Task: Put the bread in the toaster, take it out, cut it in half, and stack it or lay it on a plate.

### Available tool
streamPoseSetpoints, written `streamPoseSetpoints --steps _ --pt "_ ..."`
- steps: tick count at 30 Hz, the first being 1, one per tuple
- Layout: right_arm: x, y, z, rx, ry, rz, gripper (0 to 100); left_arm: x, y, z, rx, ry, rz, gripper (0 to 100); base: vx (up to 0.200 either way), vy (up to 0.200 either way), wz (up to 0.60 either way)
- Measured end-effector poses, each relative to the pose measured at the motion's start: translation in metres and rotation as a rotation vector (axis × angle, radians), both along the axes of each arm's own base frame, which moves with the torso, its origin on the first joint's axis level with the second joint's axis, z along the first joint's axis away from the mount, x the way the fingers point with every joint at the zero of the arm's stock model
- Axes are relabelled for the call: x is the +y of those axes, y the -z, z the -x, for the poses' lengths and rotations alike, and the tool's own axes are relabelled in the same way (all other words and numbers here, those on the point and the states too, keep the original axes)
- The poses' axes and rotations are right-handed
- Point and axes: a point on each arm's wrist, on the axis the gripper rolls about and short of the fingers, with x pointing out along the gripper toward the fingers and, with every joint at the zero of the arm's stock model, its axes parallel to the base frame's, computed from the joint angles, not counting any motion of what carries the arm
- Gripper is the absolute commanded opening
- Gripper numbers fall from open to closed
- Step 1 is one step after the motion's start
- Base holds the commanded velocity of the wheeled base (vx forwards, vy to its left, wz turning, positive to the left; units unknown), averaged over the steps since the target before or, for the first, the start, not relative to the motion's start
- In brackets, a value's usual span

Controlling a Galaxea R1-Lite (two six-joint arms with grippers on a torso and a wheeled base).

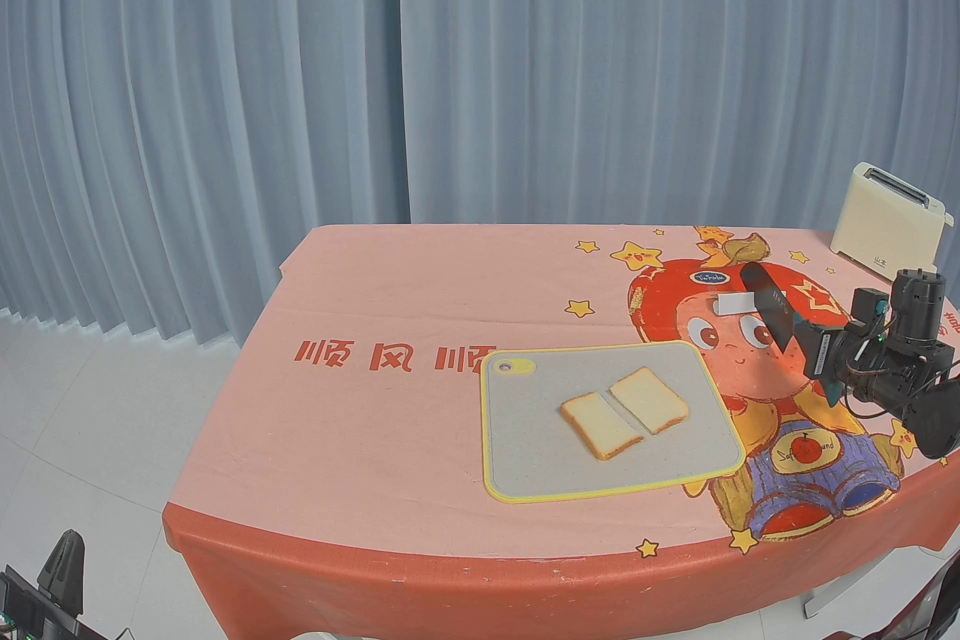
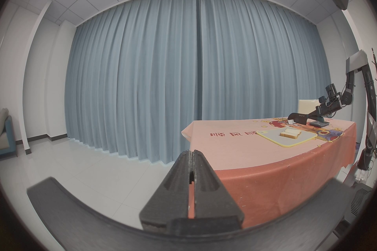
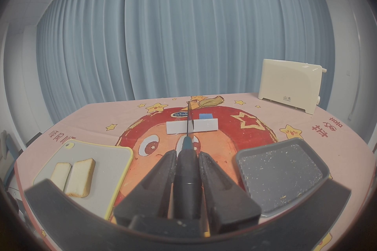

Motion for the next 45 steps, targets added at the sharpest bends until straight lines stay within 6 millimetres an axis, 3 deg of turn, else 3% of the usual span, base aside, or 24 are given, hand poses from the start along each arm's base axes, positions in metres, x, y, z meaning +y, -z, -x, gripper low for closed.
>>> streamPoseSetpoints --steps 9,10,36,45 --pt "0.001 0.001 0.000 0.004 -0.002 -0.003 0 0.000 0.000 0.000 0.000 0.000 0.000 0 0.000 0.000 0.00" --pt "0.001 0.001 0.000 0.004 -0.002 -0.004 100 0.000 0.000 0.000 0.000 0.000 0.000 0 0.000 0.000 0.00" --pt "0.002 -0.003 0.001 -0.010 -0.006 0.001 100 0.000 0.000 0.000 0.000 0.000 0.000 0 0.000 0.000 0.00" --pt "0.003 -0.018 0.007 -0.068 -0.009 0.002 100 0.000 0.000 0.000 0.000 0.000 0.000 0 0.000 0.000 0.00"
